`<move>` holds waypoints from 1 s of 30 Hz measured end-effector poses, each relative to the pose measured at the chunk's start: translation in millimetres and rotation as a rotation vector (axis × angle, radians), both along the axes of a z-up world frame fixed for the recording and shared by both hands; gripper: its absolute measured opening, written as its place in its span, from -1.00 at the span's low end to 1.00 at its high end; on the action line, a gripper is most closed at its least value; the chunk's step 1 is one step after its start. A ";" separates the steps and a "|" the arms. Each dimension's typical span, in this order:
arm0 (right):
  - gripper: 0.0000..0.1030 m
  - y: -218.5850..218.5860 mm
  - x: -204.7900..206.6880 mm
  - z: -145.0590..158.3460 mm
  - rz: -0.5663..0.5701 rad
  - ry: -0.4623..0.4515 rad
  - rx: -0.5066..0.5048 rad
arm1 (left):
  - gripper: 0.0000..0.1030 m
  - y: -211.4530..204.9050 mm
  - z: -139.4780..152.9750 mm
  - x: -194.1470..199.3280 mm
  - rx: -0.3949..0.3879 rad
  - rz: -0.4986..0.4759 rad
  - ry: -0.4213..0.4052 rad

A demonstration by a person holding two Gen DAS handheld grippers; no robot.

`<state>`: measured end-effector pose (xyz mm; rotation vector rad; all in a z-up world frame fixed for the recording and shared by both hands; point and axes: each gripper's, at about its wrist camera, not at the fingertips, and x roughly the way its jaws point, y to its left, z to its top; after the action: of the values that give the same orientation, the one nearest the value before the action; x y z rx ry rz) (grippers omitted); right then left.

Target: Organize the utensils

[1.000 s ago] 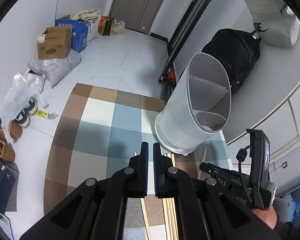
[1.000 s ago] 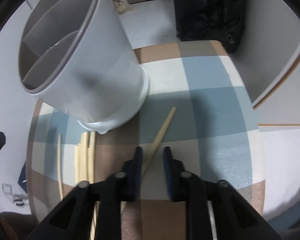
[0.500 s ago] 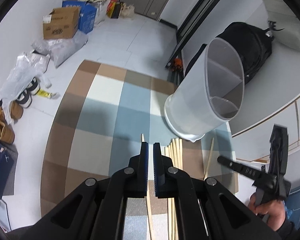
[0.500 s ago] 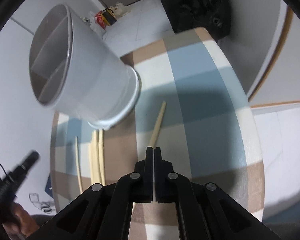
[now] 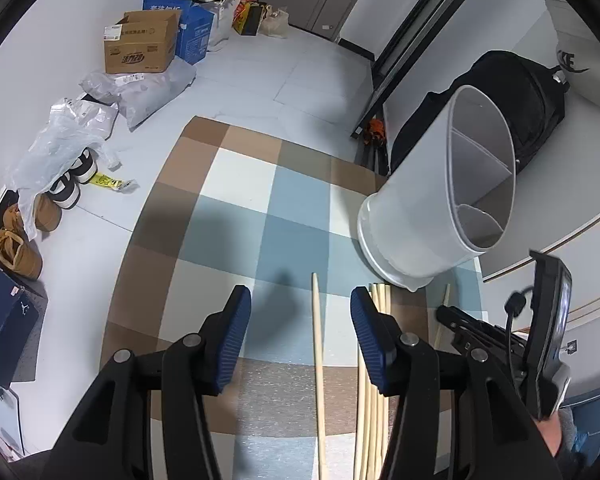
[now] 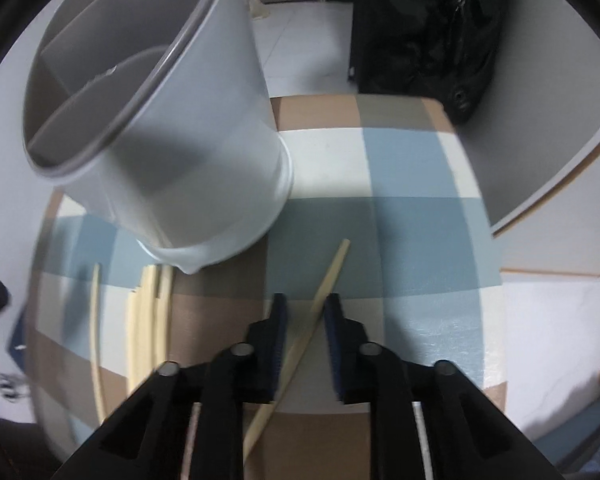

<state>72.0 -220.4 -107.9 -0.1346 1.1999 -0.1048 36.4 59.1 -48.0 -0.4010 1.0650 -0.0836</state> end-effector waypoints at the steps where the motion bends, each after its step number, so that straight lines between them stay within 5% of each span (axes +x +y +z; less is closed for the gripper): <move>1: -0.86 -1.0 -3.9 -0.2 -0.001 -0.016 0.004 | -0.10 1.1 -1.1 -0.1 0.002 0.005 0.007; 13: -0.88 -31.5 -25.3 3.8 -0.076 0.072 0.226 | -0.10 -8.0 -13.6 1.7 0.056 -0.020 0.078; 18: -0.86 -16.5 -11.8 2.7 0.001 0.110 0.145 | -0.10 -8.4 -19.8 2.5 0.068 -0.023 0.113; 24: -0.48 20.8 -17.6 -4.4 0.154 0.126 -0.039 | -0.10 -13.6 -29.1 4.9 0.084 -0.054 0.157; 26: -0.53 22.6 -22.4 -4.3 0.152 0.099 -0.049 | -0.10 -16.8 -35.0 5.4 0.088 -0.070 0.178; 28: -0.87 14.4 -27.5 -2.3 0.127 0.063 -0.025 | -0.10 -17.6 -39.1 7.0 0.082 -0.078 0.200; 30: -0.89 2.6 -31.5 -0.4 0.108 0.037 0.038 | -0.11 -19.8 -43.9 9.4 0.091 -0.084 0.220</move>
<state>40.6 -217.8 -108.3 -0.1681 1.2282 0.0156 45.7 39.3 -91.8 -0.2878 1.2982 -0.0664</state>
